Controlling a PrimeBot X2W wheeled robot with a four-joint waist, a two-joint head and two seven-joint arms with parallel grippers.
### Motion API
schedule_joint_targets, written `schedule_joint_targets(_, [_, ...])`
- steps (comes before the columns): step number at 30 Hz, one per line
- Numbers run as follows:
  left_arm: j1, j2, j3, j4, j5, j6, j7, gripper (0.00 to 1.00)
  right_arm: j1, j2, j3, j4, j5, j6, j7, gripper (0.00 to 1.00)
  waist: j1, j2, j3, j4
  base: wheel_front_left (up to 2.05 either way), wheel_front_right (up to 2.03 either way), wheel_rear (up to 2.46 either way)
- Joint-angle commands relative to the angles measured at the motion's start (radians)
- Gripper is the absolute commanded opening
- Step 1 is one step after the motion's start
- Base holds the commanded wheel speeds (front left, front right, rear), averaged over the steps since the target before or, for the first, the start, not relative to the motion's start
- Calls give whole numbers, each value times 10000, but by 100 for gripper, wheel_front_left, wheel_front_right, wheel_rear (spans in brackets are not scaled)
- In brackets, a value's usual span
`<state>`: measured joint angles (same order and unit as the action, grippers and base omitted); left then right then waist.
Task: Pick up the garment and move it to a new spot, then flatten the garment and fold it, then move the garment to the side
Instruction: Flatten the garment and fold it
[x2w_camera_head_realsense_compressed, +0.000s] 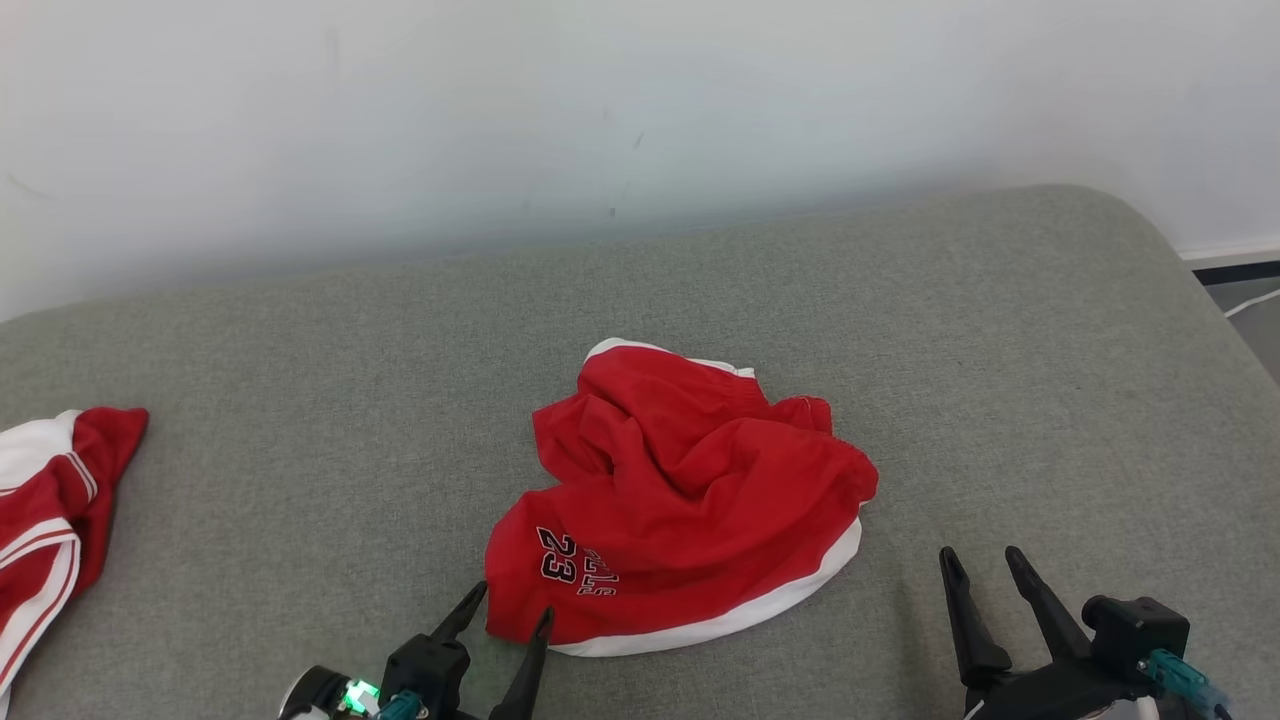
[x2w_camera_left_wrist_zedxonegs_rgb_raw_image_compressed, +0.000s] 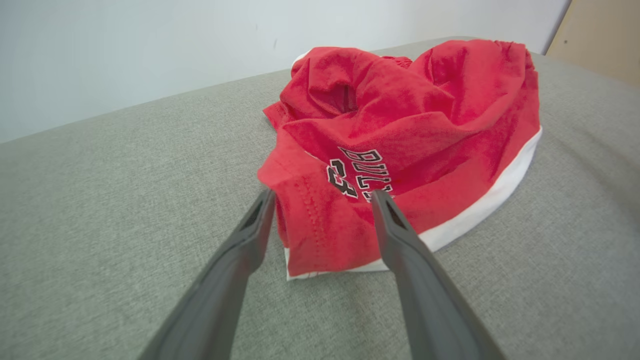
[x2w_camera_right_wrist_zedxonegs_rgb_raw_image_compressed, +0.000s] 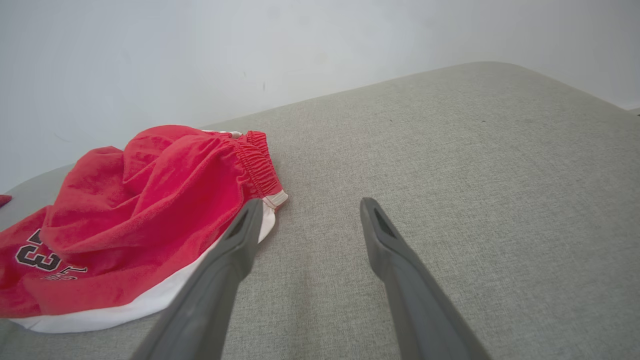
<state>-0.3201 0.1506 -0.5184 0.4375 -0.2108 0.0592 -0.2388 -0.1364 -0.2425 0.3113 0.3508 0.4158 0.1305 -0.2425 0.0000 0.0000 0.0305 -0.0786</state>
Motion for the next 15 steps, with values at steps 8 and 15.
schedule_joint_targets(8, [278,75,13,-121,-349,-30,265,0,-49,-71,50,-42,43,4,-12,100,0,0,103,-16,0,0,0])
schedule_joint_targets(15, [92,120,-35,-160,-349,-54,212,0,-43,-84,4,-32,57,4,-15,100,0,0,99,-56,0,0,0])
